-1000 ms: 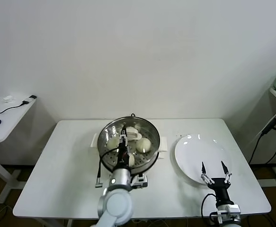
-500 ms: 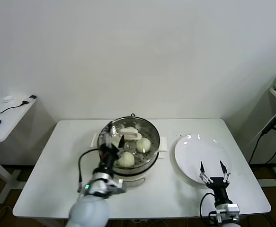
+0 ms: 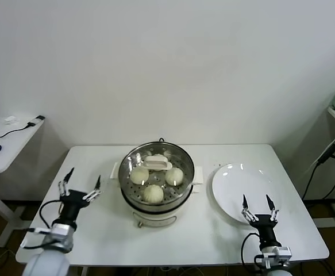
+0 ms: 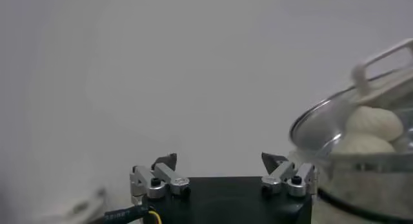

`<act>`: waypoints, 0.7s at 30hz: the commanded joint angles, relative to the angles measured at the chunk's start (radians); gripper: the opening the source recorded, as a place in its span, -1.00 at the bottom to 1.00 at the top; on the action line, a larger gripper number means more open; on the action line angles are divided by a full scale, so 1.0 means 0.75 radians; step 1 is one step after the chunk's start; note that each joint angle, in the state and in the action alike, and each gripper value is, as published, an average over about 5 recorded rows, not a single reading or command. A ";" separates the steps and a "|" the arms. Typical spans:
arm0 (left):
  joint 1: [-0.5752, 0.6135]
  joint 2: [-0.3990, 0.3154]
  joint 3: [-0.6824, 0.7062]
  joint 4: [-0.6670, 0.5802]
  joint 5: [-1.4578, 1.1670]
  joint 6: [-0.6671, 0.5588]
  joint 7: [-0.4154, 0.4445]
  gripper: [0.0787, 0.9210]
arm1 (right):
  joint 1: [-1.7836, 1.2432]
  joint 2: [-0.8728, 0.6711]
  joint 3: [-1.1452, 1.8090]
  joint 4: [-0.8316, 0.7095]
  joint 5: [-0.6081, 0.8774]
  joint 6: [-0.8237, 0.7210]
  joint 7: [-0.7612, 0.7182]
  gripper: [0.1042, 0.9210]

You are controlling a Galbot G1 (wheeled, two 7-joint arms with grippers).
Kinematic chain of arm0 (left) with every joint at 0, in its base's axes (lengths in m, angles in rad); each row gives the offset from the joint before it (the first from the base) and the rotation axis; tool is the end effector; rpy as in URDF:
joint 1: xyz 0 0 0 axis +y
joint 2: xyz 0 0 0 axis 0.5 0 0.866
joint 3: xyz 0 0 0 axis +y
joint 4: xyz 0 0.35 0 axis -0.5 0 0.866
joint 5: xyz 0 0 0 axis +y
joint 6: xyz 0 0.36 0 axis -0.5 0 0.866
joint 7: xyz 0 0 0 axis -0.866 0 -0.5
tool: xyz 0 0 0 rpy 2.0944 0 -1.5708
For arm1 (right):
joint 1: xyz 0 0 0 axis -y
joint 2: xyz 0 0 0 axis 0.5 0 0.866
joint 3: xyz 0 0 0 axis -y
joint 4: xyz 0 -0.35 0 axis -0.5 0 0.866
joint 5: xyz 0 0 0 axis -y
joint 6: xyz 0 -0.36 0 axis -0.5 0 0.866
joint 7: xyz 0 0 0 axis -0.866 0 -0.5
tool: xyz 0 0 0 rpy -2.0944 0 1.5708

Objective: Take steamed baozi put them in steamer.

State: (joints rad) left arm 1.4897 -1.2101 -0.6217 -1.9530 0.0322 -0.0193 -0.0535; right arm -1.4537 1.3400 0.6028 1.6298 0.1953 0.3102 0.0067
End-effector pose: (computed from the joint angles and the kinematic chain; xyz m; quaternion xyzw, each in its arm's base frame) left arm 0.2189 0.1068 -0.3143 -0.0036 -0.9799 -0.1992 0.0056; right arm 0.2051 -0.1029 -0.4296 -0.0271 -0.9991 0.0291 0.0108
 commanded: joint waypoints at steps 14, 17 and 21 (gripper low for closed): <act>0.073 -0.001 -0.049 0.319 -0.440 -0.296 0.017 0.77 | 0.012 0.000 -0.017 -0.037 0.038 -0.014 0.003 0.76; 0.073 -0.007 -0.036 0.316 -0.425 -0.296 0.024 0.77 | 0.007 0.001 -0.017 -0.037 0.038 -0.010 0.002 0.76; 0.075 -0.010 -0.027 0.307 -0.422 -0.295 0.032 0.77 | 0.002 0.001 -0.016 -0.034 0.037 -0.007 0.001 0.76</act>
State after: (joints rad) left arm 1.5368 -1.2207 -0.6359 -1.7625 -0.2448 -0.2104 -0.0243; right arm -1.4505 1.3410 0.5908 1.6048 0.2190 0.3042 0.0073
